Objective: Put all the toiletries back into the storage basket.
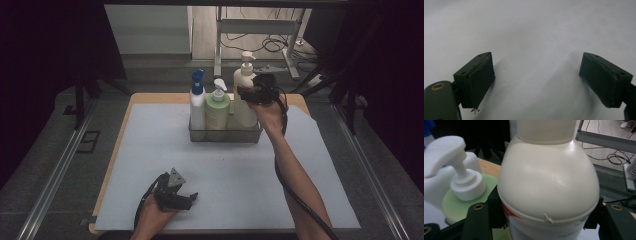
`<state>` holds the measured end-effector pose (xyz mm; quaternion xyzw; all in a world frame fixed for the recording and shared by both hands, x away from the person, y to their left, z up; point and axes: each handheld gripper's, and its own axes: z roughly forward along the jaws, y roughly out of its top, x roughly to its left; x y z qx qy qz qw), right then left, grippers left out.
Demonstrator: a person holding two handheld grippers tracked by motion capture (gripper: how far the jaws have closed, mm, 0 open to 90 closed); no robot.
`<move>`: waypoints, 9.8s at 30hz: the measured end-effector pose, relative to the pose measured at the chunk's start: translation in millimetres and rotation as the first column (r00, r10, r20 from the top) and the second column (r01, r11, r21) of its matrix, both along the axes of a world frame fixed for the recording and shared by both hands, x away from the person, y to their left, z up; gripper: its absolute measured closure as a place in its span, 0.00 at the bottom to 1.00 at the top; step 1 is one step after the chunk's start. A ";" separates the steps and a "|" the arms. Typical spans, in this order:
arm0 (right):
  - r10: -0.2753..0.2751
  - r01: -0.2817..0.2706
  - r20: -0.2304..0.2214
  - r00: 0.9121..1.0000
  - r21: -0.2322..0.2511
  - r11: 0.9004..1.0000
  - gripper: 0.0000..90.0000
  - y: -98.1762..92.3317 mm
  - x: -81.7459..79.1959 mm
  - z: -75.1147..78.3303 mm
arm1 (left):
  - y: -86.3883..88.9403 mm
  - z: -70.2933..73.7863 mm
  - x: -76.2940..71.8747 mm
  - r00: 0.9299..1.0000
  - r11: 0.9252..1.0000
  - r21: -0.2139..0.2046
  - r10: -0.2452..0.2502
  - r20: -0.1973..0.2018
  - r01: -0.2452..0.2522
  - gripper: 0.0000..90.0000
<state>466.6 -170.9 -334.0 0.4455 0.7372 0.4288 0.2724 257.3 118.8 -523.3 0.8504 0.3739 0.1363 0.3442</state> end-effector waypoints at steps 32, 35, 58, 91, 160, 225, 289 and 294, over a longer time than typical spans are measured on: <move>0.005 -0.005 -0.031 1.000 -0.008 1.000 0.42 10.0 16.0 -56.6 | 0.5 0.3 0.0 1.000 1.000 0.006 -0.005 -0.002 0.005 0.14; 0.007 -0.007 -0.037 0.999 -0.001 1.000 0.42 9.0 13.2 -59.1 | 0.5 0.4 0.0 1.000 1.000 0.008 -0.004 -0.003 0.004 0.14; 0.026 -0.026 -0.042 0.999 -0.016 1.000 0.41 -1.6 -11.5 -70.1 | 0.4 0.3 -0.1 1.000 1.000 0.008 -0.004 -0.003 0.004 0.14; 0.086 -0.083 -0.134 0.987 0.026 0.996 0.33 -23.7 -15.6 -85.2 | 0.4 0.3 0.0 1.000 1.000 0.007 -0.005 -0.003 0.005 0.14; 0.138 -0.145 -0.289 0.947 -0.003 0.989 0.99 -43.8 13.0 -123.2 | 0.5 0.4 0.0 1.000 1.000 0.009 -0.005 -0.003 0.005 0.14; 0.177 -0.198 -0.163 0.971 -0.123 0.973 0.39 -46.4 -36.7 -94.8 | 0.1 0.2 -0.2 1.000 1.000 0.004 -0.002 -0.002 0.002 0.14; 0.219 -0.251 -0.184 0.958 -0.170 0.953 0.00 -106.6 -147.8 -88.4 | -0.3 -0.1 -0.3 1.000 1.000 0.001 0.001 0.002 -0.001 0.14; 0.204 -0.236 -0.192 0.960 -0.159 0.959 0.00 -115.7 -153.4 -96.2 | -0.3 -0.1 -0.3 1.000 1.000 0.000 0.001 0.002 -0.001 0.14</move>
